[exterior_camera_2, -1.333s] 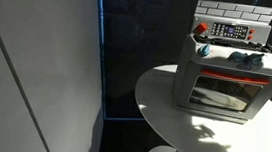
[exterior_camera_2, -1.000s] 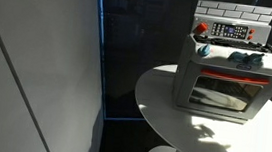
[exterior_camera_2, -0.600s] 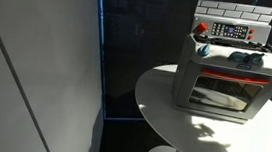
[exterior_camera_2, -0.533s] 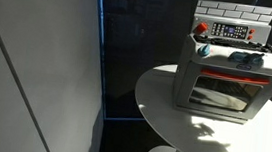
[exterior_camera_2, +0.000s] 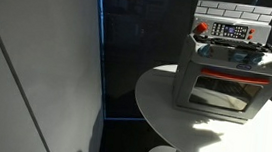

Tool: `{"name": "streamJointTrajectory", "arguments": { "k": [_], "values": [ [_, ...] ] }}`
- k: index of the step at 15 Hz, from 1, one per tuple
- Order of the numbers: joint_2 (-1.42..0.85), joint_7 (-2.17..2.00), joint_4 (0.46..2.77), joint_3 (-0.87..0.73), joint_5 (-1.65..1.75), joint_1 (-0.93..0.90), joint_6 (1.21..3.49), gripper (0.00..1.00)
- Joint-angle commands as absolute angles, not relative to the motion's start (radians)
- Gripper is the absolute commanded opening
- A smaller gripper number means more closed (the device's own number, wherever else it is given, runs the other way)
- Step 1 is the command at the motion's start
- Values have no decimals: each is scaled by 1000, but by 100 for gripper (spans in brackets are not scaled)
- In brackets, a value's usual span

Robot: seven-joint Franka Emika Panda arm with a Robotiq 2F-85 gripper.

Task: Press the top orange button on the right side of the stove

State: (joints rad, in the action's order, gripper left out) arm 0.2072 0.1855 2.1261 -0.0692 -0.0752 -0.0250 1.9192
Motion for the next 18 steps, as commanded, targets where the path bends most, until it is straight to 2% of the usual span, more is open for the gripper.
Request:
{"name": "streamJointTrajectory", "arguments": {
  "k": [1,9,18],
  "values": [
    [120,106,2018,-51,5,4,1950,100],
    [-22,-78,1863,-58,191,32,2063,100],
    [-92,-292,1804,-81,352,39,2151,100]
  ]
}}
